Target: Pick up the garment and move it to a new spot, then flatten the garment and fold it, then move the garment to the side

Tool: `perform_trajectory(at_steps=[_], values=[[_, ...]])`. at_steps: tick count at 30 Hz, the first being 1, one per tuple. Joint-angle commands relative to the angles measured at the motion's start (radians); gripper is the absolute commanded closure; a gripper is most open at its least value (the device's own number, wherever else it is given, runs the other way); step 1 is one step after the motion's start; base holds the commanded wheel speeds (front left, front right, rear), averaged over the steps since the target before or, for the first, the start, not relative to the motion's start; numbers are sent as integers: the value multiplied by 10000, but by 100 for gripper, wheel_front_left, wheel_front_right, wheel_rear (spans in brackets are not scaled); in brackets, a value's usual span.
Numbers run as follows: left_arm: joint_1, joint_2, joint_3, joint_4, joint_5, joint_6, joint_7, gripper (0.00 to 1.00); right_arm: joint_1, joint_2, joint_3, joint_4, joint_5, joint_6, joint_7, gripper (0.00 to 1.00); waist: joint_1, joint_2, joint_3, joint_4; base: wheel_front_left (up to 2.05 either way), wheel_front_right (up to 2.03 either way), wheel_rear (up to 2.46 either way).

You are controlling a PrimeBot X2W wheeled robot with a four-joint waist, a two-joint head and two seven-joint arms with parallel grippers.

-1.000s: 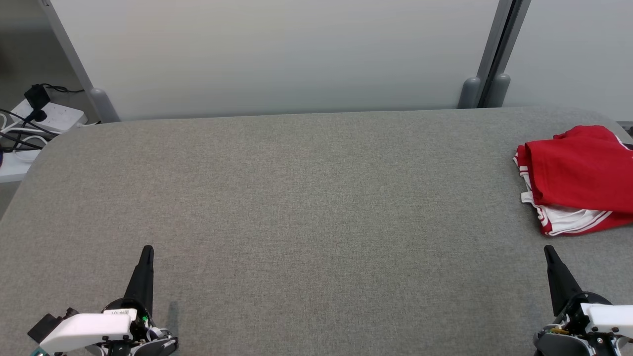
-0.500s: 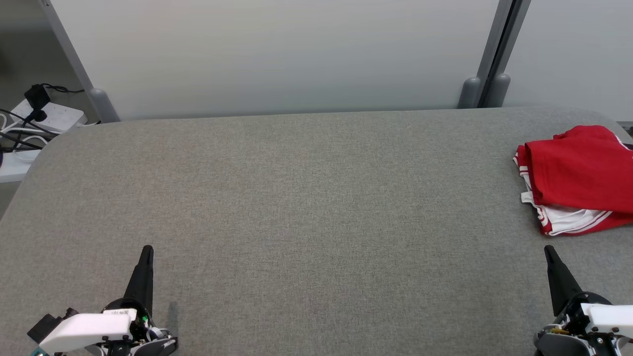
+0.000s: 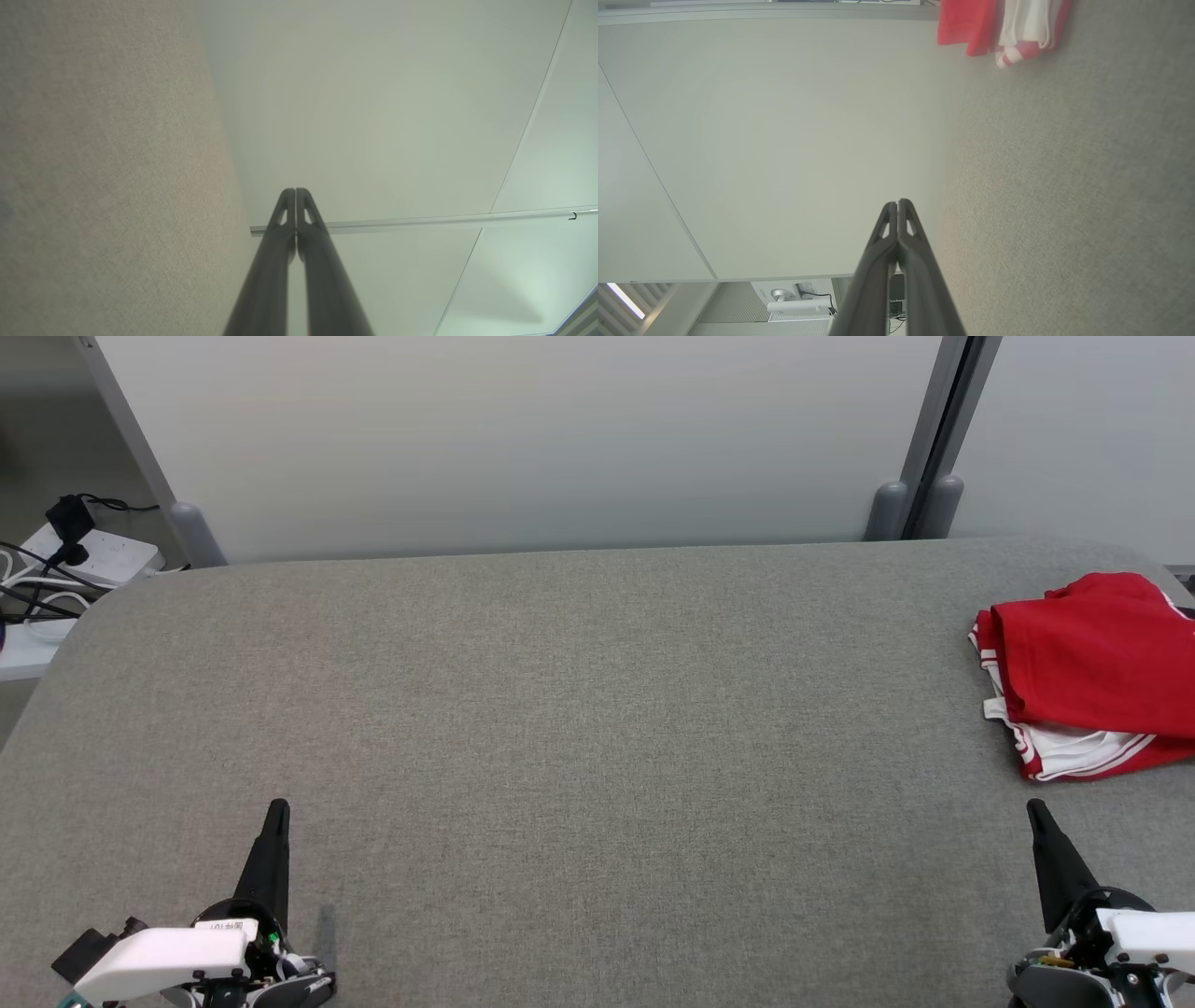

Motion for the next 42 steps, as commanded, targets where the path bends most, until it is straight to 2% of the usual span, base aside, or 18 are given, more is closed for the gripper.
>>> perform_trajectory(at_steps=[1,42], values=[[-535,91,330,-228,7,-84,60,100,-442,-114,157,-260,-4,16,86,100,0,0,0,0,0,0,0],[-537,80,346,-228,21,-84,73,100,-445,-94,129,-258,-28,16,109,100,0,0,0,0,0,0,0]])
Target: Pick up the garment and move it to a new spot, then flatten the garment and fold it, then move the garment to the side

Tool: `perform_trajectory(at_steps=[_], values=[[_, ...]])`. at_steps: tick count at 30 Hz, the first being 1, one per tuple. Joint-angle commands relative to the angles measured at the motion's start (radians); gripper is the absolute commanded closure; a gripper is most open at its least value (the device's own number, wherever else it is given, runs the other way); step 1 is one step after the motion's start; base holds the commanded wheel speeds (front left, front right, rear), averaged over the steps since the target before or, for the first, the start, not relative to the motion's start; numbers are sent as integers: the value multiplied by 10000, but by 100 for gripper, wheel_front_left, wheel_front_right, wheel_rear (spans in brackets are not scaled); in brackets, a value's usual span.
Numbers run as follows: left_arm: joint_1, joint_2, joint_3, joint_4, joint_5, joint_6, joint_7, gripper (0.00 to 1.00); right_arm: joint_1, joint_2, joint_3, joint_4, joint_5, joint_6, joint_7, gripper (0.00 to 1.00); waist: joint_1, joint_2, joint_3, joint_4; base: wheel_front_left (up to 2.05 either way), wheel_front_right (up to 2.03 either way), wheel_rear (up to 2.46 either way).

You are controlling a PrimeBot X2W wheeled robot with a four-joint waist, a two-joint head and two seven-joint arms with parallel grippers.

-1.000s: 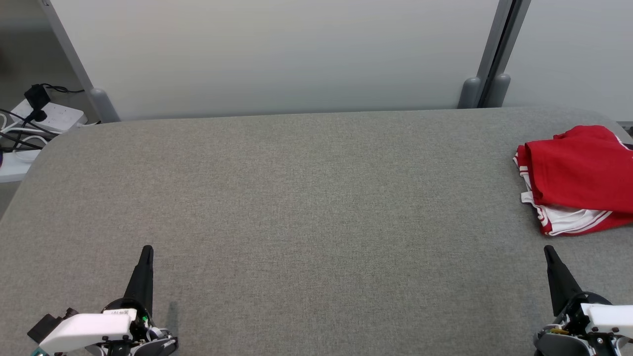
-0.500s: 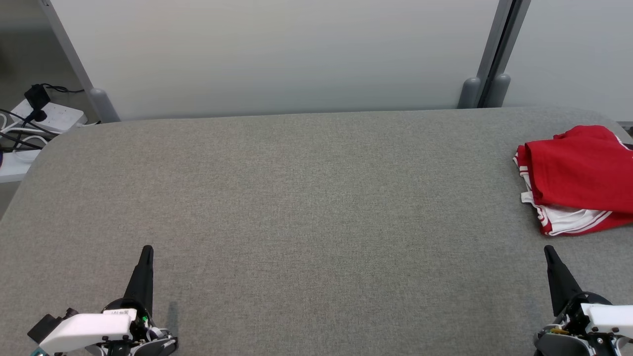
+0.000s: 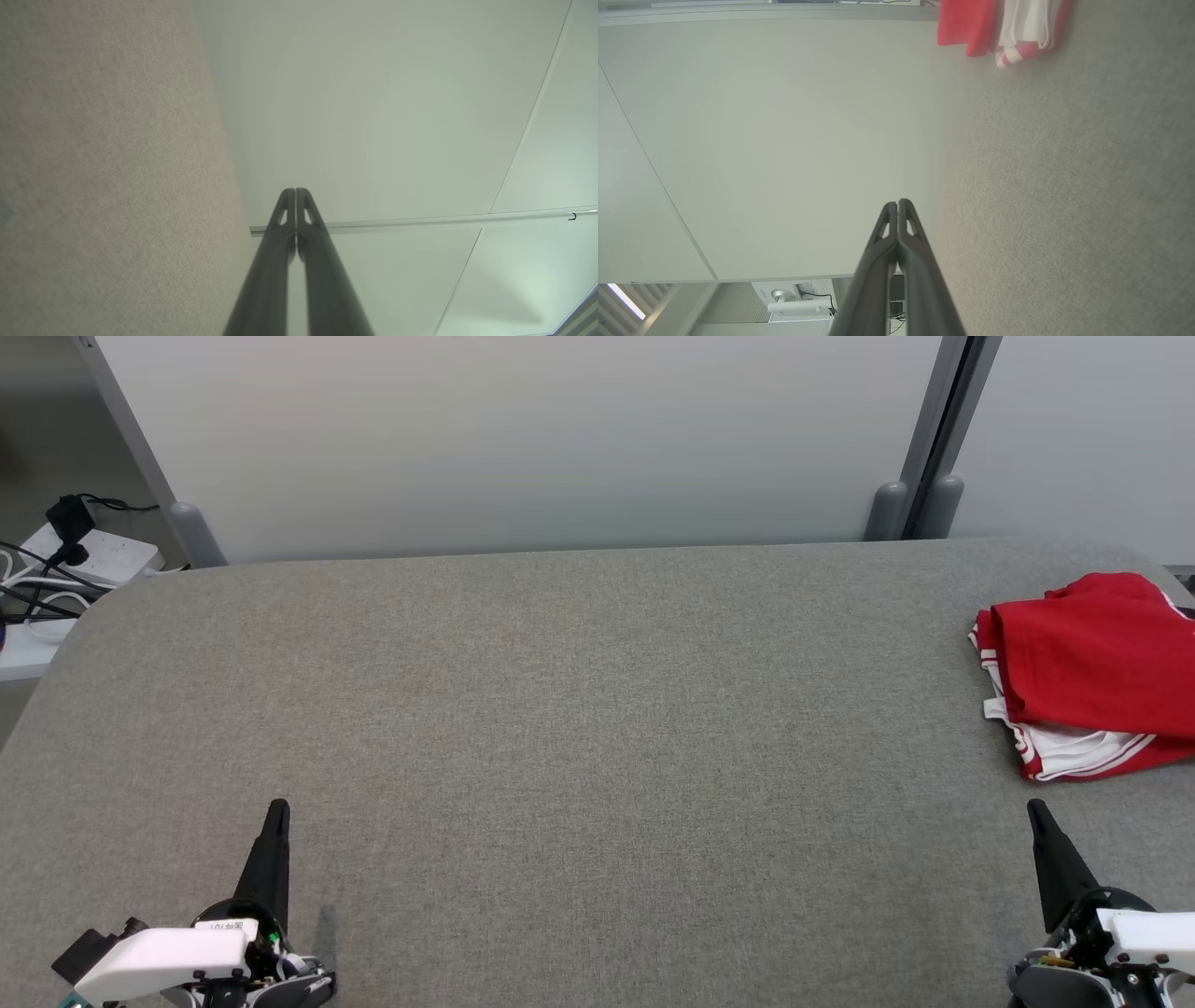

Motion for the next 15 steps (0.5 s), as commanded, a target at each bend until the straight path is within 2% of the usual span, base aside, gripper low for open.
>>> perform_trajectory(at_steps=[1,15], values=[[-537,93,335,-228,21,-84,74,100,-444,-111,151,-260,-26,16,102,100,0,0,0,0,0,0,0],[-537,91,339,-228,24,-84,76,100,-444,-107,145,-260,-31,16,107,100,0,0,0,0,0,0,0]])
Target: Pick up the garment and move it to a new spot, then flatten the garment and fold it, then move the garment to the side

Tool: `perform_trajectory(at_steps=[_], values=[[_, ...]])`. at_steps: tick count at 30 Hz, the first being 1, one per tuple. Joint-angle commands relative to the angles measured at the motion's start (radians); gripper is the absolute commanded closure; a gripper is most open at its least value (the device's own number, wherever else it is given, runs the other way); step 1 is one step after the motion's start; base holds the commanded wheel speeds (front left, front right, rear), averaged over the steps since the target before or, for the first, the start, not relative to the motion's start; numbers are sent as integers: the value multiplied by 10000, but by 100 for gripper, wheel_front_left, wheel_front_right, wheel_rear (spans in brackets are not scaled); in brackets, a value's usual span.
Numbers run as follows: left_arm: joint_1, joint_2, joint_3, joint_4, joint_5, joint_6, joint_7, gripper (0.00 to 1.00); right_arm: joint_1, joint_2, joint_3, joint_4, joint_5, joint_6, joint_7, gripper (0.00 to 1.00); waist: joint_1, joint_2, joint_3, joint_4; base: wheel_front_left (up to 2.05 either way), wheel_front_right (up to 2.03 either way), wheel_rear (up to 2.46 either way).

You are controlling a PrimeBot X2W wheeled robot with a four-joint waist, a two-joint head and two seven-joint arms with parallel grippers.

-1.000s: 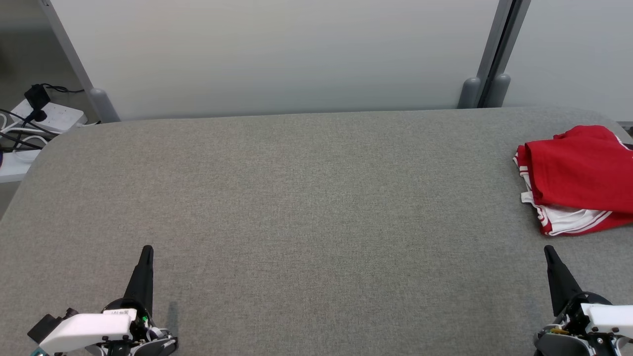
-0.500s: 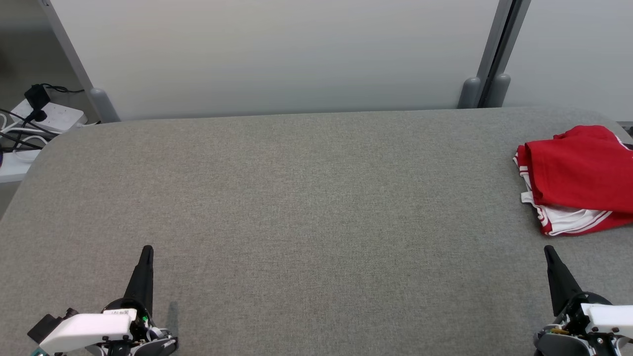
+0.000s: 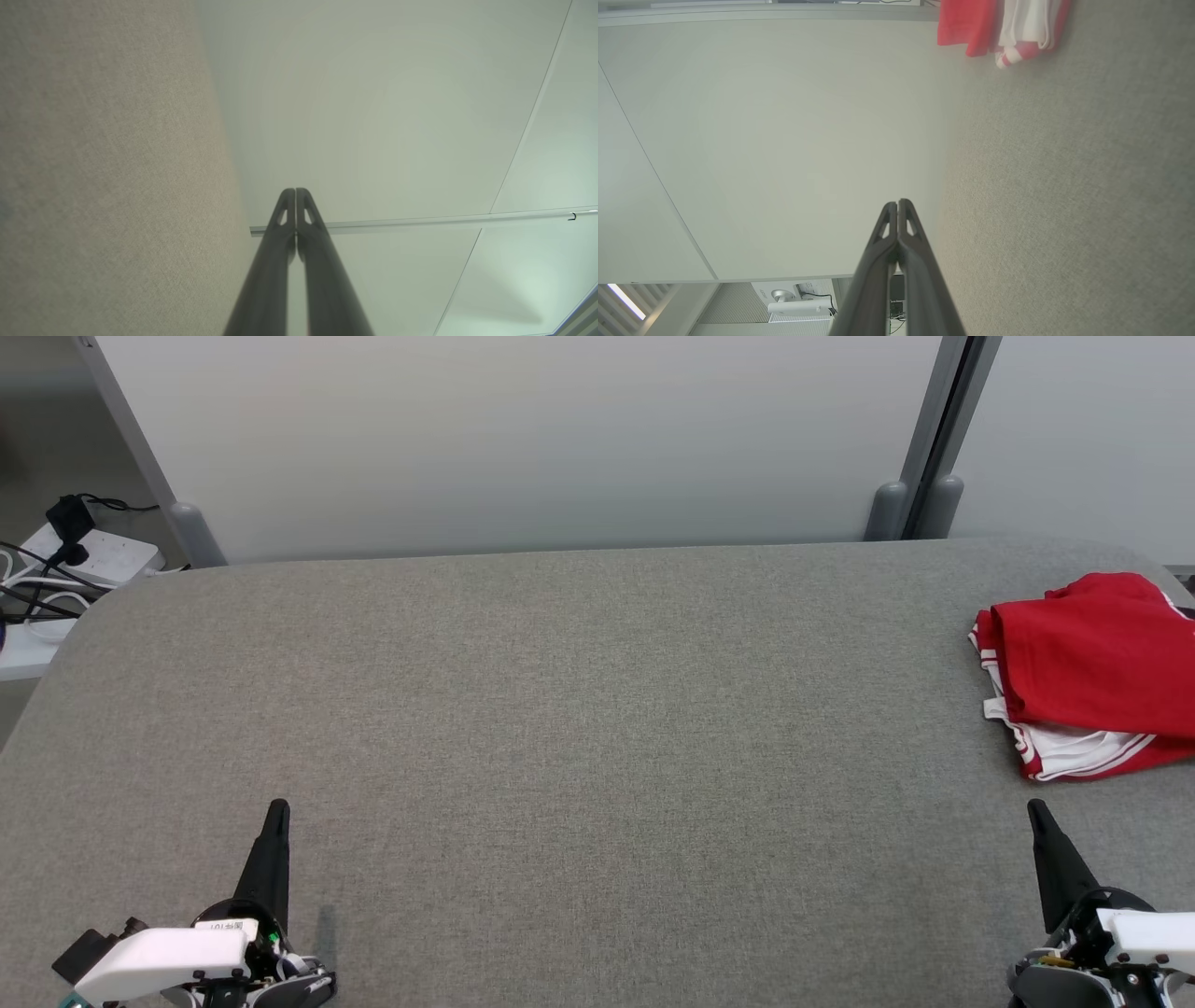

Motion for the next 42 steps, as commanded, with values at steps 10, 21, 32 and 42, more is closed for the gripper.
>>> perform_trajectory(at_steps=[10,21,32,42], values=[[-537,93,337,-228,26,-84,78,100,-445,-108,147,-260,-33,16,110,100,0,0,0,0,0,0,0],[-537,92,339,-228,28,-84,80,100,-445,-105,143,-259,-36,16,113,100,0,0,0,0,0,0,0],[-537,91,341,-228,29,-84,81,100,-446,-103,140,-259,-39,16,116,100,0,0,0,0,0,0,0],[-538,90,342,-228,30,-84,82,100,-446,-102,138,-259,-40,16,117,100,0,0,0,0,0,0,0]])
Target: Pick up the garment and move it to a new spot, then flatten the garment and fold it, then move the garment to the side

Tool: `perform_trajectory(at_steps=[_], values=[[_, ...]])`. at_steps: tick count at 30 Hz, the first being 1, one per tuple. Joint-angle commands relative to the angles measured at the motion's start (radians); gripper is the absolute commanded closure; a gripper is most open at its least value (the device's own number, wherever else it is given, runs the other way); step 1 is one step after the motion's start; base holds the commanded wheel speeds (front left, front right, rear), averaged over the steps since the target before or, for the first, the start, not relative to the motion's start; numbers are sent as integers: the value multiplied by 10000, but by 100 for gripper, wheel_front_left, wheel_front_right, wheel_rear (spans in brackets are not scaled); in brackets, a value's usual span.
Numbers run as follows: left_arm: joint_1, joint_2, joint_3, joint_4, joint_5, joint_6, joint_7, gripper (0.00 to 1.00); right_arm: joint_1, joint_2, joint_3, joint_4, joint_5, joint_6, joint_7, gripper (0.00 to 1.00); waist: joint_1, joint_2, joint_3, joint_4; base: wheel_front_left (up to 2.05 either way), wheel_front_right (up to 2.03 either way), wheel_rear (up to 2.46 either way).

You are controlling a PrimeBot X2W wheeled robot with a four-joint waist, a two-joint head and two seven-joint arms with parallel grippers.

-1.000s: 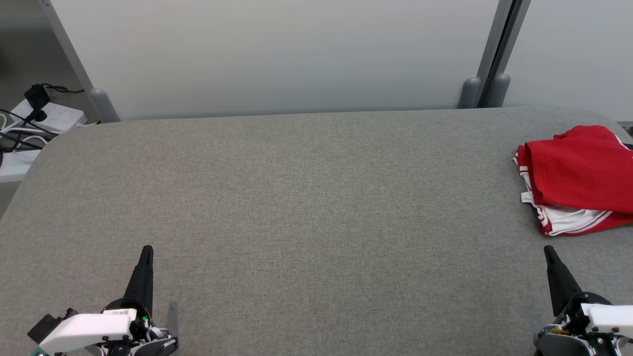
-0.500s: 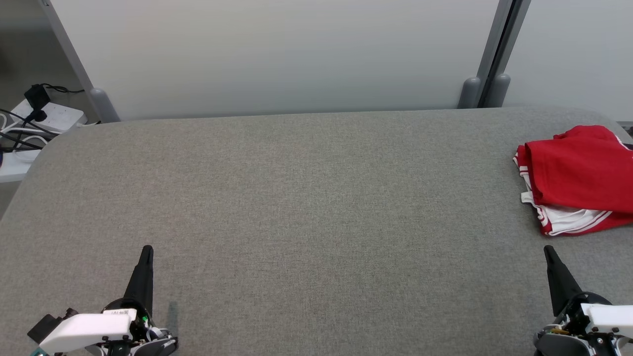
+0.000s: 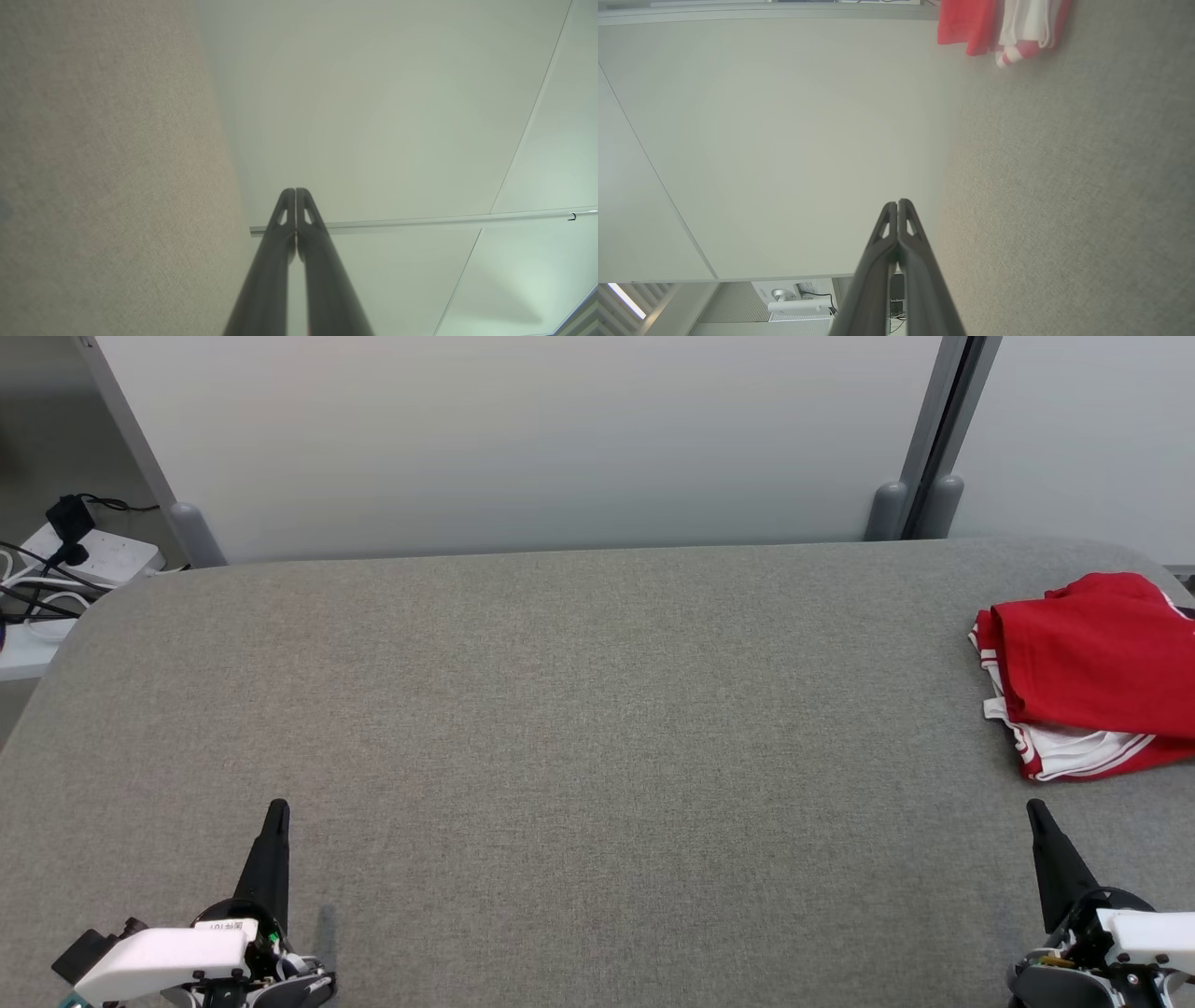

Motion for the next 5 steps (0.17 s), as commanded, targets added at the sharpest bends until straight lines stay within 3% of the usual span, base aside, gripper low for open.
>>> perform_trajectory(at_steps=[1,5], values=[[-538,92,335,-228,30,-84,80,100,-445,-109,153,-261,-31,16,77,100,0,-1,0,0,0,0,0],[-538,91,335,-229,31,-84,81,100,-445,-109,152,-261,-32,16,78,100,0,-1,0,0,0,0,0]])
